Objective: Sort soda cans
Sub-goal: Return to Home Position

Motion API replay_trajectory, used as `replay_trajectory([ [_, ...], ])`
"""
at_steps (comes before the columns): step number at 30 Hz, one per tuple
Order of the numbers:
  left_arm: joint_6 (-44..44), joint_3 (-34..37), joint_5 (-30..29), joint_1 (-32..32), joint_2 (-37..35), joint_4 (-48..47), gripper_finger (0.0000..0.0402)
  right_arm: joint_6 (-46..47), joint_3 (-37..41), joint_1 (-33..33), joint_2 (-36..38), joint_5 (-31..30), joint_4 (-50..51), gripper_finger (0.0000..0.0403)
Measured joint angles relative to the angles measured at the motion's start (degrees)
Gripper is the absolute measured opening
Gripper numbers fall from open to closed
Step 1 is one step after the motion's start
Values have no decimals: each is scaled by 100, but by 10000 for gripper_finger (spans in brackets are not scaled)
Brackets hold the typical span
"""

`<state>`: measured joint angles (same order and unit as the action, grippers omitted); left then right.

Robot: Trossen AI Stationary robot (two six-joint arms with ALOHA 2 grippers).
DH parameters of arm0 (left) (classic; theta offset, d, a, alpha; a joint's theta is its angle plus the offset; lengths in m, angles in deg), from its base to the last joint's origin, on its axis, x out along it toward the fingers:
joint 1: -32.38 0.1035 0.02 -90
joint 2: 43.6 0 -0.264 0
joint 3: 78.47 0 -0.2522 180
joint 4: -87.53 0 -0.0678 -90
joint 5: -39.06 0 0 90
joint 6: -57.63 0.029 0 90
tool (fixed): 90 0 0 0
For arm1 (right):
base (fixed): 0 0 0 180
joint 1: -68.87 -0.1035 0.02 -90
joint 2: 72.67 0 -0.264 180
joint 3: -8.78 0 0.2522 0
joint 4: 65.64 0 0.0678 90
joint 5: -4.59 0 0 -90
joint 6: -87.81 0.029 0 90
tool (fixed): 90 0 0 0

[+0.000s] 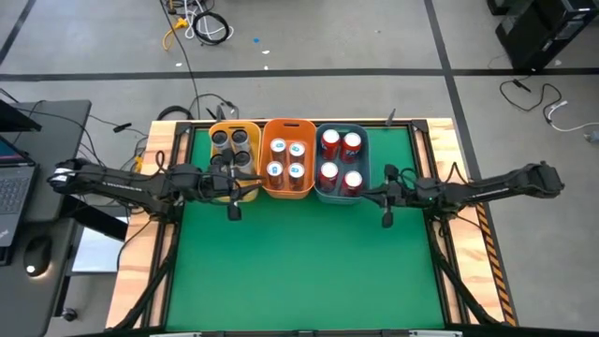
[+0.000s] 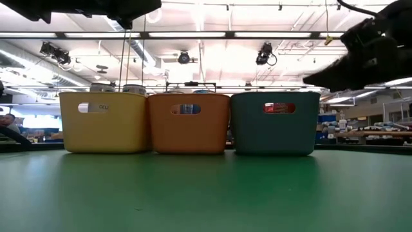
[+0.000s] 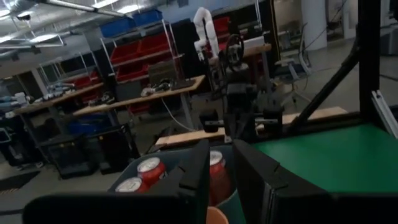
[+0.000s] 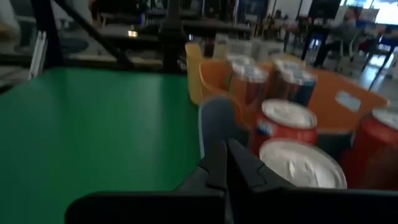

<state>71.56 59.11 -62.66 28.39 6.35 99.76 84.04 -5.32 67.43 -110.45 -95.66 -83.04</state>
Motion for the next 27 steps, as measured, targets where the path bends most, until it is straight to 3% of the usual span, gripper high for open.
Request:
replay_trajectory([
  [7,-157,46,229,174,-133,-90,61,148,0,61,1476,-60,1692,0],
  [15,-260,1246,1009,666,-541,1373,33,56,0,104,2944,33,2851,0],
  [20,-271,1761,1017,704,-1276,1132,6,-213,0,151,3319,170,2885,0],
  [27,-510,2277,876,704,-2495,332,6,-201,0,344,3333,242,2894,0],
])
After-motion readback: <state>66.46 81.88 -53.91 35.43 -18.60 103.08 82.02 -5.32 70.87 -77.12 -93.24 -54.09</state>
